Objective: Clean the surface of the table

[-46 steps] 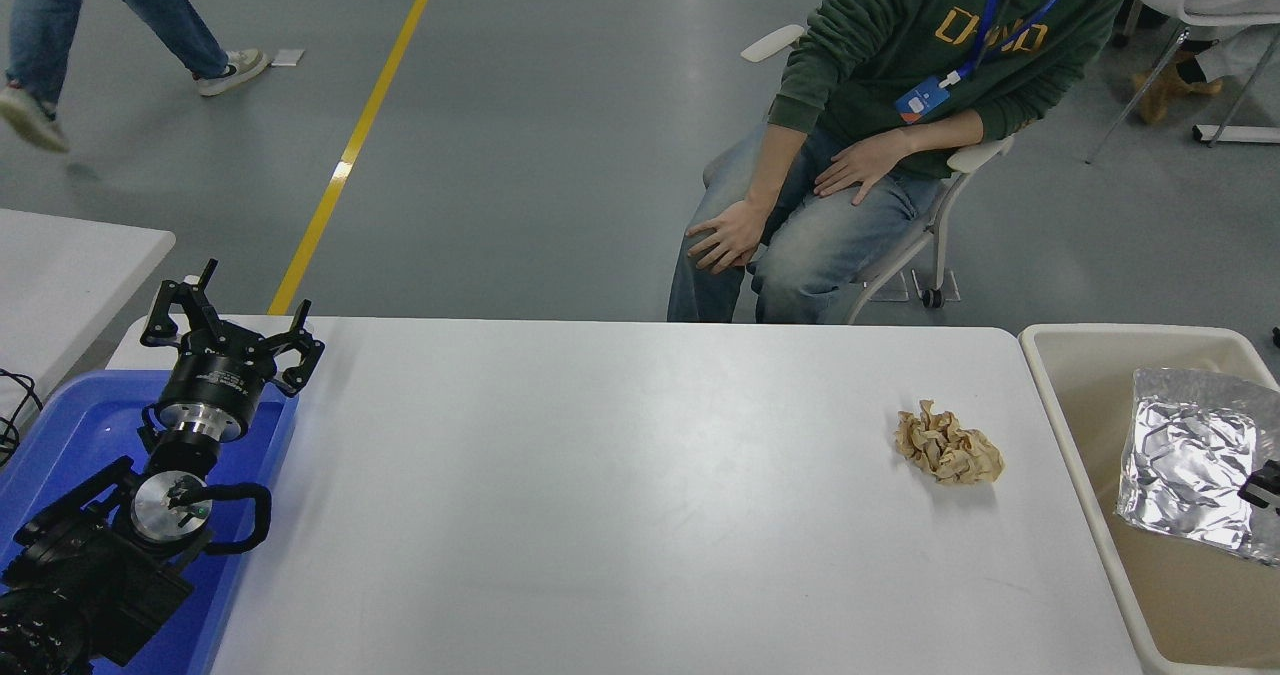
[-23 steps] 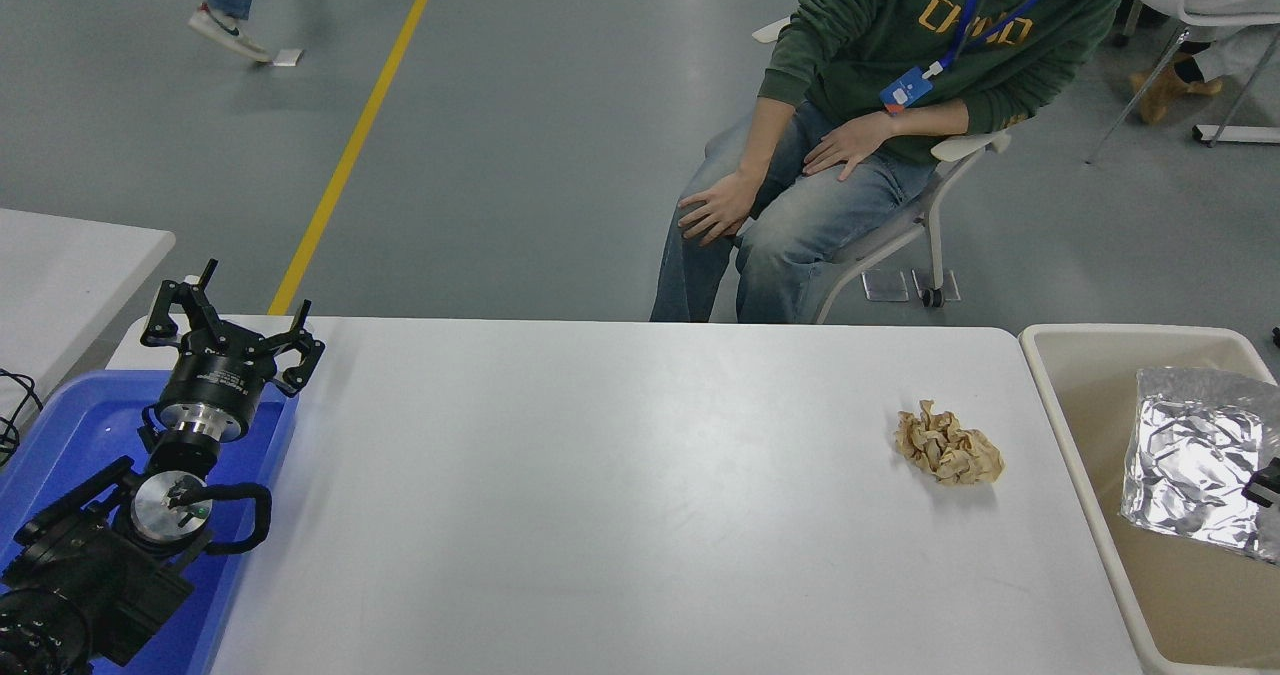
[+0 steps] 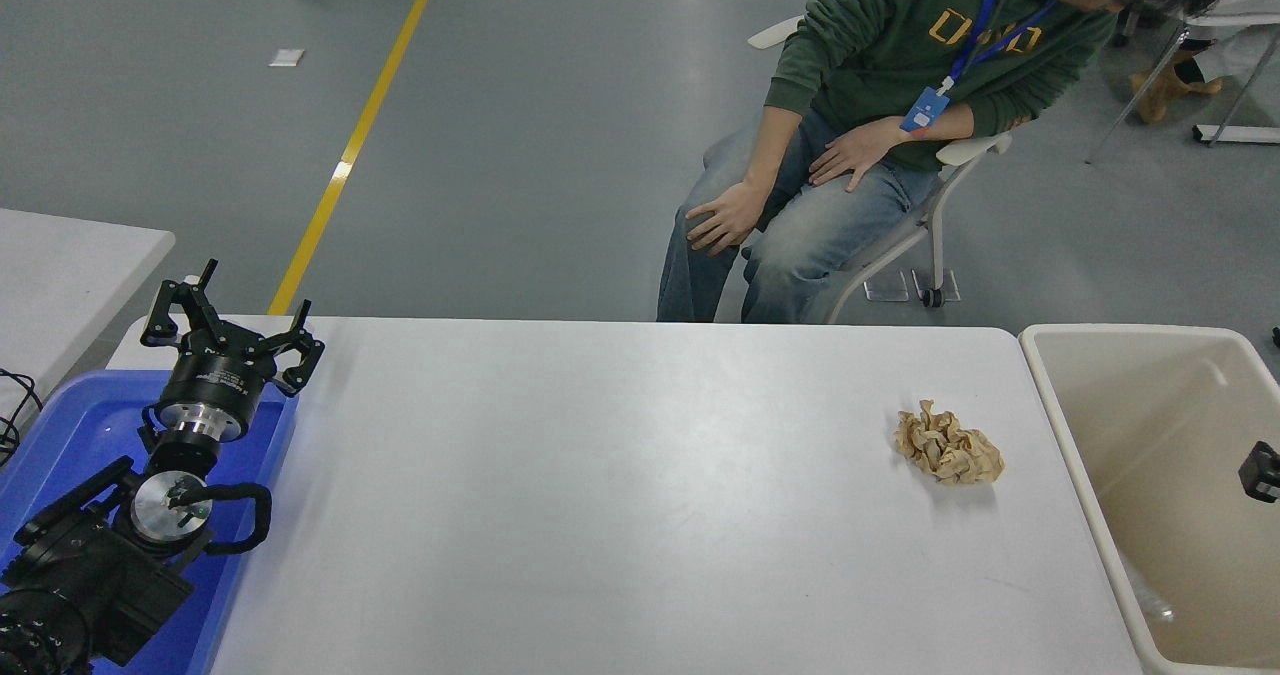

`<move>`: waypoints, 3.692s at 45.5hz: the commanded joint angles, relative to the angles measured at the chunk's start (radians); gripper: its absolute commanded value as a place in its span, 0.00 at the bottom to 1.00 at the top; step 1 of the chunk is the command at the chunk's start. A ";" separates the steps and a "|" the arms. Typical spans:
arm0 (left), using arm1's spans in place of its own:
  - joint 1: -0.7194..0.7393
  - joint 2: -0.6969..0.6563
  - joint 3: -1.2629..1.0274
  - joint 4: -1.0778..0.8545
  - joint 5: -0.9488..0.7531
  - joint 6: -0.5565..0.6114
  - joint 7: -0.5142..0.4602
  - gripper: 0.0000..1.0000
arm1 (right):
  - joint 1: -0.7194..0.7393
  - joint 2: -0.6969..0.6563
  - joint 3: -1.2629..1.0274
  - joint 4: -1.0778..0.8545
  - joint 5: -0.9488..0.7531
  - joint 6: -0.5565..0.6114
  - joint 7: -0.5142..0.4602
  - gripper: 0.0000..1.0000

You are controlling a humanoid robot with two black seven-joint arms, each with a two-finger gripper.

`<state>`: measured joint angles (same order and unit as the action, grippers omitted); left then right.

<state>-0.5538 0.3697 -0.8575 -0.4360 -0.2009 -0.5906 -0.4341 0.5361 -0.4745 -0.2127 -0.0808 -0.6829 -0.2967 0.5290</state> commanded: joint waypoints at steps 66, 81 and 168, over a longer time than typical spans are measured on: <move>0.000 0.000 0.000 0.000 0.000 0.000 0.000 1.00 | 0.070 -0.174 0.525 0.337 0.230 0.039 -0.014 1.00; 0.000 0.000 0.000 0.000 0.000 0.000 0.000 1.00 | -0.071 -0.245 1.016 0.723 0.235 0.085 -0.096 1.00; 0.000 0.000 0.000 0.000 0.000 0.000 0.000 1.00 | -0.062 0.218 1.142 0.690 0.600 0.587 0.074 1.00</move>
<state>-0.5538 0.3697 -0.8575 -0.4361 -0.2009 -0.5906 -0.4341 0.4457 -0.2847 0.9759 0.6410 -0.0780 0.2792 0.5843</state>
